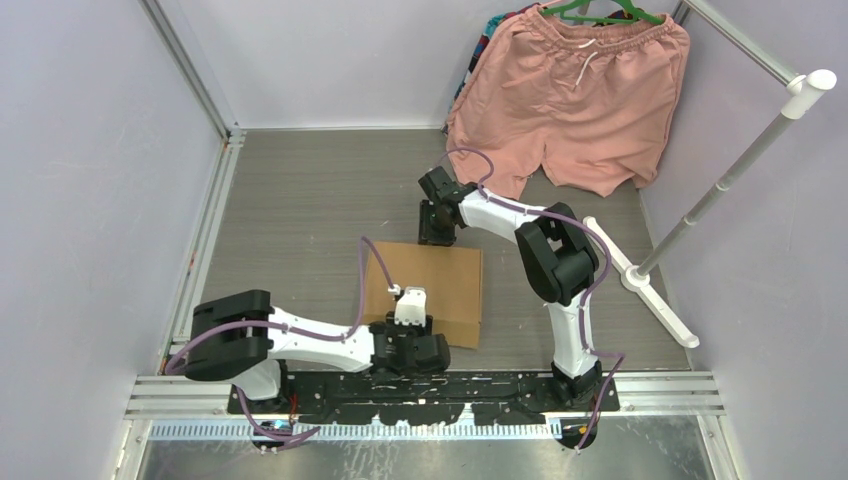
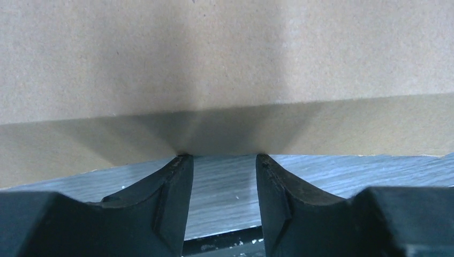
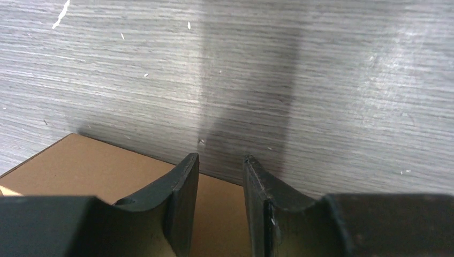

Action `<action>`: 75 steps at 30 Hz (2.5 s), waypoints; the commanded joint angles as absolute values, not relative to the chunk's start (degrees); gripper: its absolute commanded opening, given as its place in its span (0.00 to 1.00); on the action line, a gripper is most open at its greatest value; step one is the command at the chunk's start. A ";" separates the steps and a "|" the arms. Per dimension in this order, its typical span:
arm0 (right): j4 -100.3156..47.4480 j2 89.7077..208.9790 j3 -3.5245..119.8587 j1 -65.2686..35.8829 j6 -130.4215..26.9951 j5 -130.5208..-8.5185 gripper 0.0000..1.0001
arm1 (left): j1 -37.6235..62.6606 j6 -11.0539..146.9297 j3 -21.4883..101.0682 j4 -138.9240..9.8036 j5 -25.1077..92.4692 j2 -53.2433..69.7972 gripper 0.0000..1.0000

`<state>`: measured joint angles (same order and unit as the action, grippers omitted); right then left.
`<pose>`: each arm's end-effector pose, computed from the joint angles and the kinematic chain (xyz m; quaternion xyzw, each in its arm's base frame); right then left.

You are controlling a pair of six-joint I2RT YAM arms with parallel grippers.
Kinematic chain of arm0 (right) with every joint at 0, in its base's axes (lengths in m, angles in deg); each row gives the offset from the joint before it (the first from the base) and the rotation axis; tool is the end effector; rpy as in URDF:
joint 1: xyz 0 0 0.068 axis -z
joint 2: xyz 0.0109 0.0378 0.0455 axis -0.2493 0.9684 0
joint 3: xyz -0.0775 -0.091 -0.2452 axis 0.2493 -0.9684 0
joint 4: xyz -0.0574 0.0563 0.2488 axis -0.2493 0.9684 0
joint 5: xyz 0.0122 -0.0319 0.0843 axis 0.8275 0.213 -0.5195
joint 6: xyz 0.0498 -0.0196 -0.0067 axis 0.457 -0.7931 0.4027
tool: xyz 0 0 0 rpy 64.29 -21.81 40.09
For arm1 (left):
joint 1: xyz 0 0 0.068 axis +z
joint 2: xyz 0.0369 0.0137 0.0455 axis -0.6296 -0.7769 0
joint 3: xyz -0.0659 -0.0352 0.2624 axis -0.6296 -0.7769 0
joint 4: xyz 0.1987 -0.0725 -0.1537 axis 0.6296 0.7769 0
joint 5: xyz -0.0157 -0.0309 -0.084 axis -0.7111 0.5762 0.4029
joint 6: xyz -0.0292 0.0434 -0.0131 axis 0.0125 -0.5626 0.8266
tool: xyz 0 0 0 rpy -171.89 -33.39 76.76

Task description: Fold the paper box

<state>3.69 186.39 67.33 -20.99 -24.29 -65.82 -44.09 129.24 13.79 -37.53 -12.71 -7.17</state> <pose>0.3490 0.2512 0.1633 -0.0178 0.9738 0.1557 0.1651 0.0549 -0.2713 0.1523 0.0253 0.9317 -0.0968 0.3492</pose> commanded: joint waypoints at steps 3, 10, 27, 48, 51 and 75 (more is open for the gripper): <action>7.43 185.84 66.45 -23.04 -26.18 -69.18 0.41 | -39.10 123.59 11.20 -43.81 -15.80 -6.84 0.46; 7.37 185.77 65.18 -23.07 -27.74 -74.76 0.39 | -38.35 119.79 13.81 -45.41 -20.65 -10.50 0.45; 8.68 182.77 61.40 -23.10 -29.47 -80.13 0.39 | -38.27 116.49 10.32 -61.46 -31.98 -16.27 0.64; 9.43 185.66 63.58 -19.57 -31.10 -76.86 0.40 | -38.87 117.20 16.72 -44.69 -7.05 -14.22 0.67; 8.57 186.13 63.40 -19.42 -30.60 -77.16 0.41 | -39.71 117.77 15.43 -45.71 -6.84 -13.17 0.67; 5.01 183.57 58.89 -19.50 -28.42 -79.19 0.41 | -27.11 102.08 15.29 -63.46 -11.91 -14.32 0.65</action>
<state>-4.16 185.38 63.48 -15.46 -28.42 -71.09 -32.95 106.31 15.00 -51.80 -6.11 -10.27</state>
